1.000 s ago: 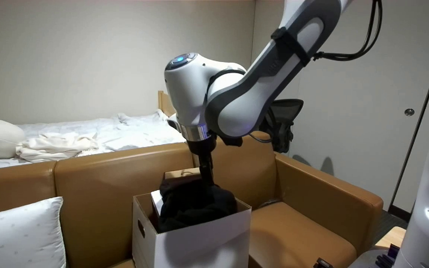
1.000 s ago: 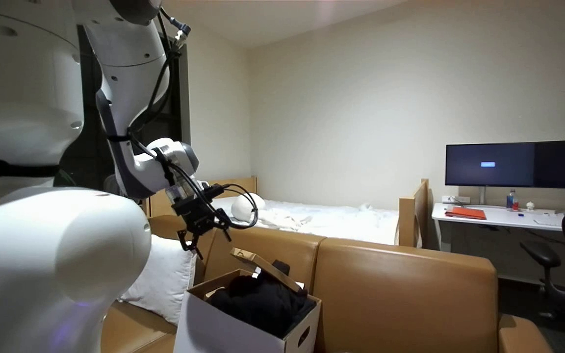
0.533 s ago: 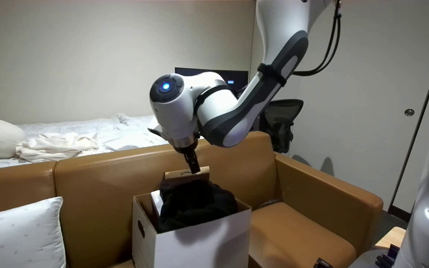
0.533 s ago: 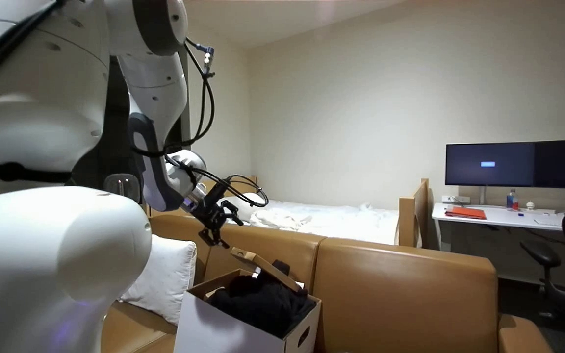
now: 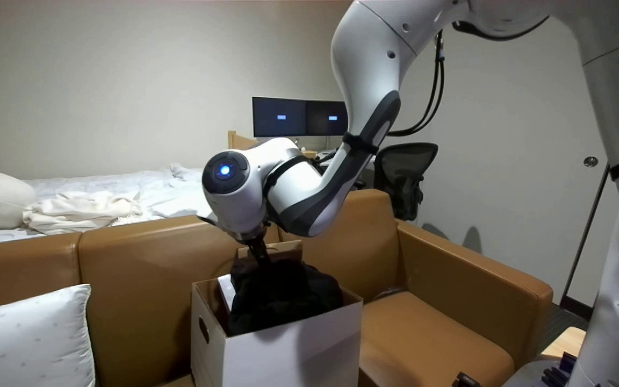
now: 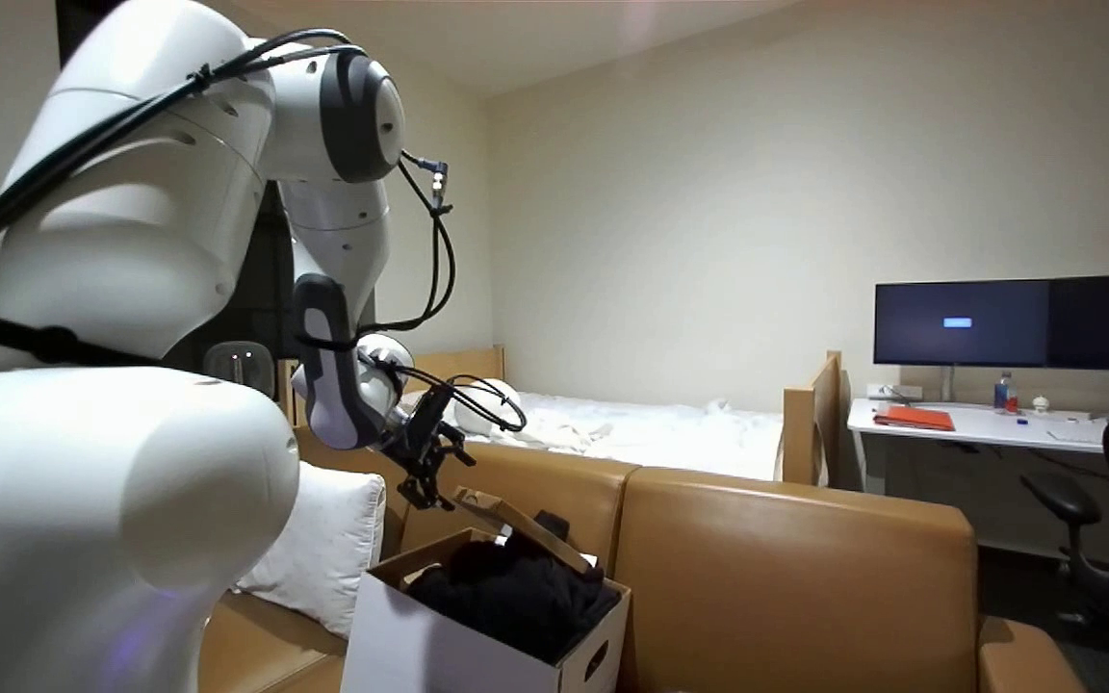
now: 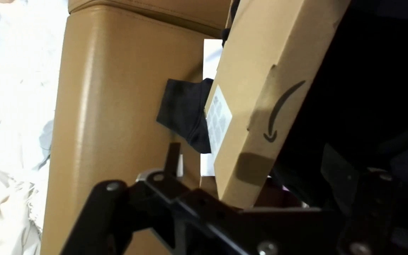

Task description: Pick up the book and black cloth from the box and put them on the sofa

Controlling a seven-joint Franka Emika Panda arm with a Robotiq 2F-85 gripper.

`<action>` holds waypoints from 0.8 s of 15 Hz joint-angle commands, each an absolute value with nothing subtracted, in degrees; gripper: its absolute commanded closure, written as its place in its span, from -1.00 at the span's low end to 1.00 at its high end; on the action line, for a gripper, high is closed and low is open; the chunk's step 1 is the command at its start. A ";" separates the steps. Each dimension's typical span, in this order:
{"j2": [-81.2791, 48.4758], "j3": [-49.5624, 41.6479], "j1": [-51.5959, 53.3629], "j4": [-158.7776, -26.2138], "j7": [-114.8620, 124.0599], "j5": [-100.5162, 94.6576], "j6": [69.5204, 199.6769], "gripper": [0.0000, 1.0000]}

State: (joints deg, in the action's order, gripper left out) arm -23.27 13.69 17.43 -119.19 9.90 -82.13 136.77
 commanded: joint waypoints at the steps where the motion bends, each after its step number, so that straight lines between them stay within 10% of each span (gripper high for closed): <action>1: -27.31 12.75 16.79 -116.70 12.12 -84.28 138.11 -1.00; 3: -29.14 12.01 17.05 -115.72 13.62 -87.24 139.19 -1.00; 4: -29.91 11.82 17.01 -115.38 13.77 -88.13 139.08 -0.50; 12: -30.61 11.14 15.80 -115.33 14.89 -87.22 138.15 0.48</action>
State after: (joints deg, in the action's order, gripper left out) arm -31.14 11.28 16.78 -115.15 12.67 -86.18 137.72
